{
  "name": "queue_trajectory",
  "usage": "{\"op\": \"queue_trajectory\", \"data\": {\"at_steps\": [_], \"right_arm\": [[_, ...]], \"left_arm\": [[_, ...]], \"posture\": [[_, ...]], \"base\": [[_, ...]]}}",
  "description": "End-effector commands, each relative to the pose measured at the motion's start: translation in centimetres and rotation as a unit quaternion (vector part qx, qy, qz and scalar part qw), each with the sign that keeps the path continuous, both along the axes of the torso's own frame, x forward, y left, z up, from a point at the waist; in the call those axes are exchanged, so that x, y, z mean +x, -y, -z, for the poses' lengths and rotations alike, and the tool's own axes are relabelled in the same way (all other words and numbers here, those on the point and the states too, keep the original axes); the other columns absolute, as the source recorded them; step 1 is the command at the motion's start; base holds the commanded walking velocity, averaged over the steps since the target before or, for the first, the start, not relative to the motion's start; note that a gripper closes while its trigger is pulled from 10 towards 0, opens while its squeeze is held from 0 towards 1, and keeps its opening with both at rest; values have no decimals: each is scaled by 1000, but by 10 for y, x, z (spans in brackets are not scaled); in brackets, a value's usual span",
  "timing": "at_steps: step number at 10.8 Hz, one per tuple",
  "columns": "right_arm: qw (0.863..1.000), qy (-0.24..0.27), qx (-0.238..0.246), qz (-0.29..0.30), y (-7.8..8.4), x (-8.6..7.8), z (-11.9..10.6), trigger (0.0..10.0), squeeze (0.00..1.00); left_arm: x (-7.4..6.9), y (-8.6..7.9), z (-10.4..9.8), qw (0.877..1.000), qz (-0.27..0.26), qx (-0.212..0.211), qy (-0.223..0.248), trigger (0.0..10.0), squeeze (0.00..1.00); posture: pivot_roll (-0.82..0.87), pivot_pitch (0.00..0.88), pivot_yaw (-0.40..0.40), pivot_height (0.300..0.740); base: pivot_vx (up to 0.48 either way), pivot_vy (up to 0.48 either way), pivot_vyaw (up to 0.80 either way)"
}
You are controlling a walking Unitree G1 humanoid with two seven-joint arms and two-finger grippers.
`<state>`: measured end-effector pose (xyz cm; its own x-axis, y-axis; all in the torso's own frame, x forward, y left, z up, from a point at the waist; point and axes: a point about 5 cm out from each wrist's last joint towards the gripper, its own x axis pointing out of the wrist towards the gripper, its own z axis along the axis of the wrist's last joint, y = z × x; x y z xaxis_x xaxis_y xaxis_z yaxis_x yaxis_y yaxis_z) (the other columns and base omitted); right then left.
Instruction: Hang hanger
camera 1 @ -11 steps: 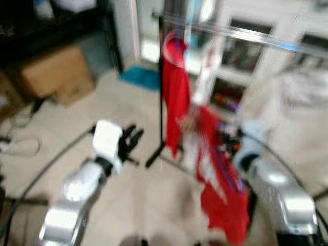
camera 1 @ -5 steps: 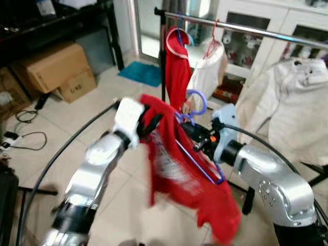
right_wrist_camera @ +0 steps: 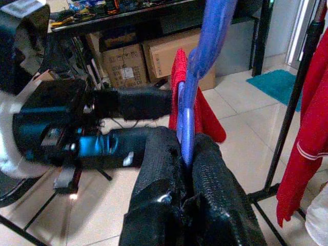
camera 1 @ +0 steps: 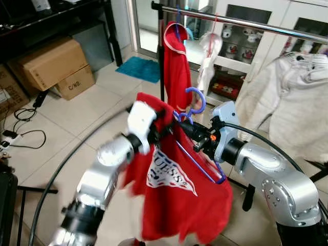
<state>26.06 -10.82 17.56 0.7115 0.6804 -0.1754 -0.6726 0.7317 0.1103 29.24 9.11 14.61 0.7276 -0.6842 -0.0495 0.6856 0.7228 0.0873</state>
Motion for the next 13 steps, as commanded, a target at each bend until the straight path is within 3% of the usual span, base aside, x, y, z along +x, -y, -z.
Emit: {"op": "queue_trajectory", "data": {"at_steps": [1,3,5,8,13], "right_arm": [[1000,23,7,-9,-2,1,-12,0,0],[1000,23,6,-14,-3,2,-14,0,0],[999,28,8,-25,-6,2,-17,0,0],[999,28,11,-28,-5,2,-19,0,0],[1000,18,6,-9,-1,5,-16,0,0]], "left_arm": [[-2,-2,-2,1000,-4,2,3,10000,0],[-5,0,0,1000,1,2,-2,10000,0],[6,-7,3,998,-54,16,-1,10000,0],[14,-8,0,998,-65,15,5,0,0],[11,-7,0,998,-57,13,10,0,0]], "posture": [[-159,34,63,740],[-161,34,56,740],[-170,33,51,740],[-174,35,52,740],[-167,30,52,740]], "base": [[0,0,0],[0,0,0],[0,0,0],[0,0,0],[0,0,0]]}}
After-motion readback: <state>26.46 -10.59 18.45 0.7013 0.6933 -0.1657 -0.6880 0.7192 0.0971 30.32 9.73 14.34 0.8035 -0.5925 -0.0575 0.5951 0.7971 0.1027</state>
